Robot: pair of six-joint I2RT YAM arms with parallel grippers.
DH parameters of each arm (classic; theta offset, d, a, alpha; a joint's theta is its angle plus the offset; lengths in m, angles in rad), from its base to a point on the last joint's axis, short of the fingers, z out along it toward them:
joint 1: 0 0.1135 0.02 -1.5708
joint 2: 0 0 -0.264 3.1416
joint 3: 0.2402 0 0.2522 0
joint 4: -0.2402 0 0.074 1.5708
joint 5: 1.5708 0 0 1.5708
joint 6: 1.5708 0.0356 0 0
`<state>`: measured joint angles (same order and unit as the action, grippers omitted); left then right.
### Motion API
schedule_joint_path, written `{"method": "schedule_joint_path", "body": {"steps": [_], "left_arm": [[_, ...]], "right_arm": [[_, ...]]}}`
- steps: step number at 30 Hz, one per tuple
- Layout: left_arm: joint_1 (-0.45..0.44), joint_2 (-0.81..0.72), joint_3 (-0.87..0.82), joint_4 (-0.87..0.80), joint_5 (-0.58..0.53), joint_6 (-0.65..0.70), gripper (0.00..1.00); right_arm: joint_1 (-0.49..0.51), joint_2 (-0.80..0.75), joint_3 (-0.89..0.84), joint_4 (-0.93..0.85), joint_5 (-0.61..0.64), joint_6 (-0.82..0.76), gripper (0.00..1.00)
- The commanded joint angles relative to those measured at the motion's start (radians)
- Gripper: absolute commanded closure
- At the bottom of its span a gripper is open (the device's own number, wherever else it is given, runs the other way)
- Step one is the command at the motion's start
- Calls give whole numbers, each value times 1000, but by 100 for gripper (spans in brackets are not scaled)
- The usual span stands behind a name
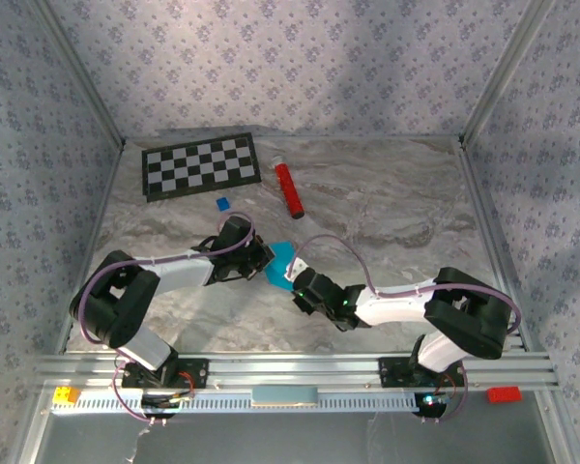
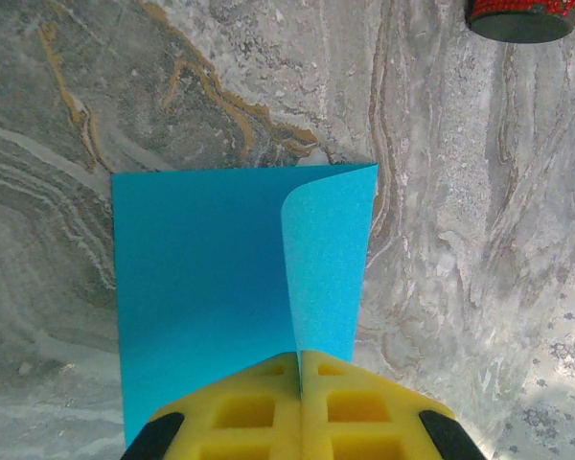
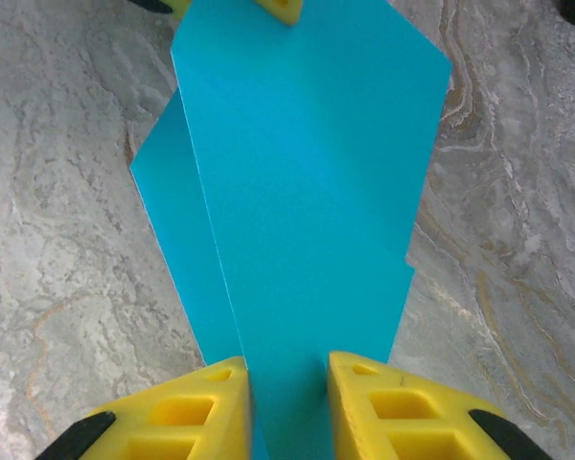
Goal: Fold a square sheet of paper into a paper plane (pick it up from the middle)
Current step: Fourth fold the wing at the center of the table.
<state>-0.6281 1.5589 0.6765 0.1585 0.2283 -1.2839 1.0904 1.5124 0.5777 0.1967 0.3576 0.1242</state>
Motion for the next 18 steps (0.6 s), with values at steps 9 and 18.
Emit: {"method": "schedule_joint_path", "body": {"steps": [9, 18], "left_arm": [[0, -30, 23, -36, 3, -14, 98], [-1, -35, 25, -40, 1, -11, 99]], "right_arm": [[-6, 22, 42, -44, -1, 32, 77], [-10, 20, 25, -56, 13, 40, 79]]}}
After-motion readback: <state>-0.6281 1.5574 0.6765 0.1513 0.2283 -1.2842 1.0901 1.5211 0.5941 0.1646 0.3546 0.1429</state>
